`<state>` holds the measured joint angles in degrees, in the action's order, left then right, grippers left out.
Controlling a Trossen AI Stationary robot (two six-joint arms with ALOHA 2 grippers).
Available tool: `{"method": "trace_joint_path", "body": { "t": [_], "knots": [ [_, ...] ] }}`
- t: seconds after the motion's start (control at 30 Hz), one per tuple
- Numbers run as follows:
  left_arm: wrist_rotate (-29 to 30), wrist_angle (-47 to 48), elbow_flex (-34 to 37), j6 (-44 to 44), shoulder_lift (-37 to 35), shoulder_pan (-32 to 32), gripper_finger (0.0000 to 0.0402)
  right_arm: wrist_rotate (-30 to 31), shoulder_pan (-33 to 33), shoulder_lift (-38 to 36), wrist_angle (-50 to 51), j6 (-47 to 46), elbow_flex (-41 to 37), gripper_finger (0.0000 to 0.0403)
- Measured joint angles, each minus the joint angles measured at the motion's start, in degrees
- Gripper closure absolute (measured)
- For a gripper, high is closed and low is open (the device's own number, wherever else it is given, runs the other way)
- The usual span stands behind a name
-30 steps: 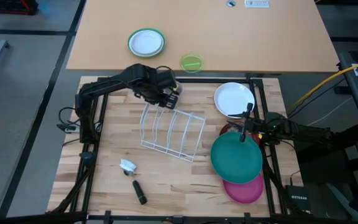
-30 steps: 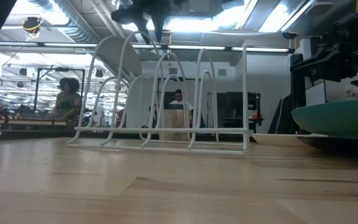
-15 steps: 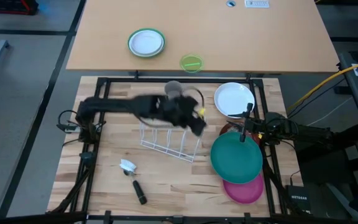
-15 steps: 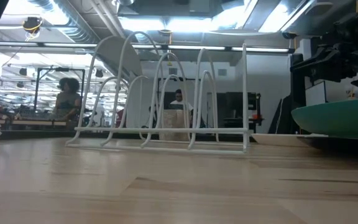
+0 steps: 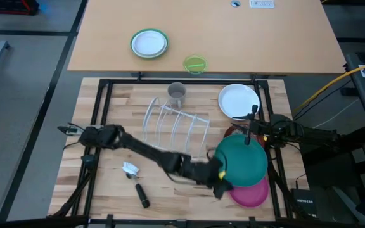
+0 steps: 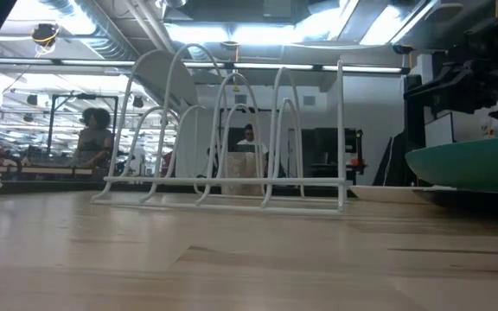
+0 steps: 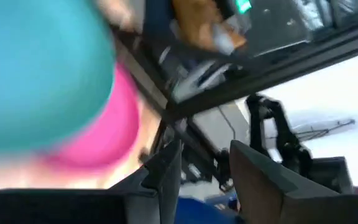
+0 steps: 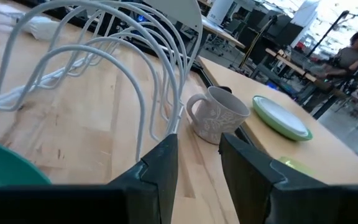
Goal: Sort dishes
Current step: Put the blue plate into the dish rack
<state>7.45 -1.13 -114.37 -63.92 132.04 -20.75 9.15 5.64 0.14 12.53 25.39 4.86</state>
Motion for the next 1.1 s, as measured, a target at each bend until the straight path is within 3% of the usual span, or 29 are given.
{"method": "trace_joint_path", "body": {
  "t": [0.07,0.23,0.37,0.53,0.77,0.97,1.1],
  "knots": [
    [3.5,-1.7,0.0,-7.9,2.7,-1.9,0.0274,-1.1,0.0,0.0,0.1,-2.0,0.0,0.0276],
    [18.7,-0.7,0.0,-27.8,7.0,-5.7,0.0274,-5.9,0.0,0.0,0.2,-5.1,0.0,0.0276],
    [27.8,2.3,0.0,-39.3,8.8,-6.7,0.0274,-6.4,0.0,0.0,0.3,-9.5,0.0,0.0276],
    [28.4,11.9,0.0,-49.3,8.8,-5.2,0.0274,-6.4,0.0,0.0,0.4,-11.8,0.0,0.0276],
    [27.6,10.7,-0.1,-47.1,8.7,-0.9,0.0274,-5.8,0.0,0.0,0.5,-11.9,0.0,0.0276],
    [22.3,10.8,0.0,-50.8,8.7,1.6,0.0274,-6.3,0.0,0.0,0.6,-13.1,0.0,0.0276],
    [21.8,10.9,0.0,-52.7,8.7,2.7,0.0274,-7.2,0.0,0.0,0.6,-13.5,0.0,0.0276]
  ]
}}
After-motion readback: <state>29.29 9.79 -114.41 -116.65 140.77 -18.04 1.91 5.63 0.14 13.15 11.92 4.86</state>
